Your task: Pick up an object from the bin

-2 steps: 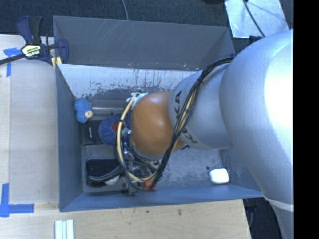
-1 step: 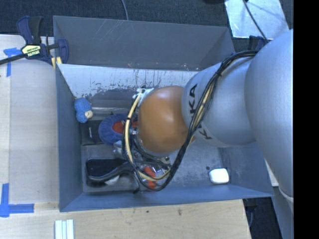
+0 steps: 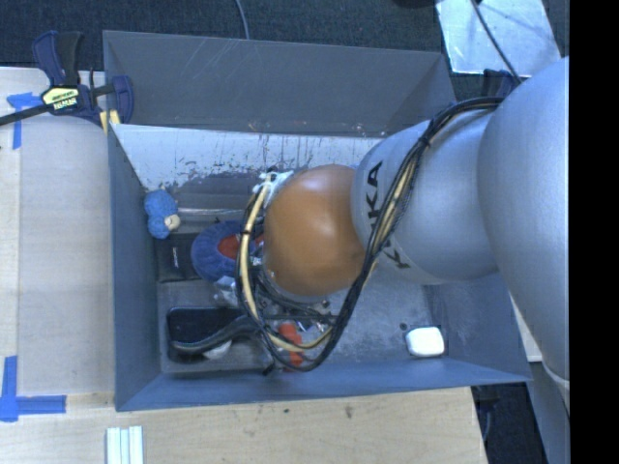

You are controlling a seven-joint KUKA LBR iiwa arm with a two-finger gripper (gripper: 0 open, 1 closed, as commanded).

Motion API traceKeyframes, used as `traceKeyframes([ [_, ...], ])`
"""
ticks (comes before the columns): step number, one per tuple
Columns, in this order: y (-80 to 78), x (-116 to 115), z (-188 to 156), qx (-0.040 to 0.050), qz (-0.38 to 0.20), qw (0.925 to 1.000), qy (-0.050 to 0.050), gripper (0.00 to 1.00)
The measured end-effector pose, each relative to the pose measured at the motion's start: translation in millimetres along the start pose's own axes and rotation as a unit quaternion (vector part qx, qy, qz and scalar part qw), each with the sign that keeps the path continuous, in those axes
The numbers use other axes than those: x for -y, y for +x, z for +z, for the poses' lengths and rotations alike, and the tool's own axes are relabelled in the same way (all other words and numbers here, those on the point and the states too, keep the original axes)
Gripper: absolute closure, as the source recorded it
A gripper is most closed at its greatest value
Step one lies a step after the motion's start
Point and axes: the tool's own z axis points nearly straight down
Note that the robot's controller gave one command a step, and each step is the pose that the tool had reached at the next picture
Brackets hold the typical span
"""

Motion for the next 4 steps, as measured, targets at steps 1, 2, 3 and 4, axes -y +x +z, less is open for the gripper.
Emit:
traceKeyframes([
  [1, -5.3, -3.0, 29.5, -0.0002, -0.041, 0.9991, 0.001, 0.00],
  [2, -6.3, -2.2, 28.8, 0.0009, -0.039, 0.9992, 0.001, 0.00],
  [3, -8.6, -1.7, 27.9, 0.0057, -0.037, 0.9993, 0.001, 1.00],
  [4, -10.8, -0.1, 19.5, 0.0014, -0.034, 0.9994, 0.001, 1.00],
])
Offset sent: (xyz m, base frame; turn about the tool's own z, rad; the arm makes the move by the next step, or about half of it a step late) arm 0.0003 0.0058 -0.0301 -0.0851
